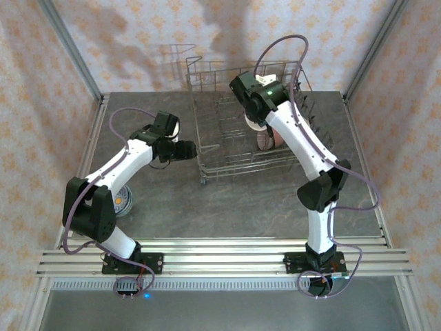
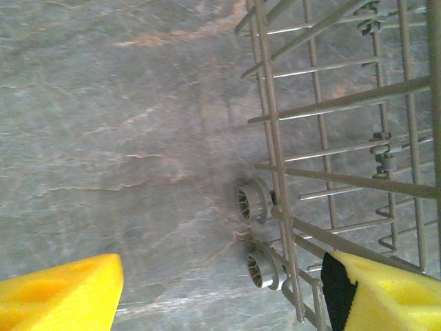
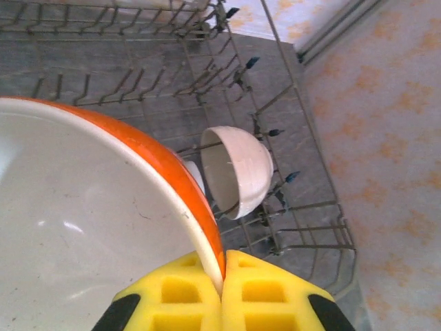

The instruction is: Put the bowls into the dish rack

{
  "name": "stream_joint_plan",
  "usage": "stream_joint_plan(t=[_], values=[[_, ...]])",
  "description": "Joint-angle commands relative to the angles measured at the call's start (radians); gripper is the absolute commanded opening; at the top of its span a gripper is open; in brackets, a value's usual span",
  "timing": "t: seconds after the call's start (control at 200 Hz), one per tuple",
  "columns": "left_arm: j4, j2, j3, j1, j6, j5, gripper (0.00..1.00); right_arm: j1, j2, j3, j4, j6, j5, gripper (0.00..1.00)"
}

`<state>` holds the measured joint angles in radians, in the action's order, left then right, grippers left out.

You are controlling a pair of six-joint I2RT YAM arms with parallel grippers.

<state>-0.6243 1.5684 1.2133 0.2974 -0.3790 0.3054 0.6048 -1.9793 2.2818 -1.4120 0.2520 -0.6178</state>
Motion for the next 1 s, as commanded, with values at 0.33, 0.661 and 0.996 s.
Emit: stream_joint_plan(t=[0.33,0.661,0.996], values=[[0.118,-0.001,-0.038,0.153,-0.144,0.065,0.78,-0.019,-0.090,-0.003,-0.151,0.070,-0.323,0.00],[0.132,-0.034,-0.070,0.183,-0.176,0.011,0.78,-0.029,-0.140,-0.055,-0.188,0.099,-0.397,0.00],[0.054,-0.133,-0.086,0.148,-0.123,-0.156,0.79,-0.030,-0.248,0.001,-0.308,0.162,-0.467,0.00]])
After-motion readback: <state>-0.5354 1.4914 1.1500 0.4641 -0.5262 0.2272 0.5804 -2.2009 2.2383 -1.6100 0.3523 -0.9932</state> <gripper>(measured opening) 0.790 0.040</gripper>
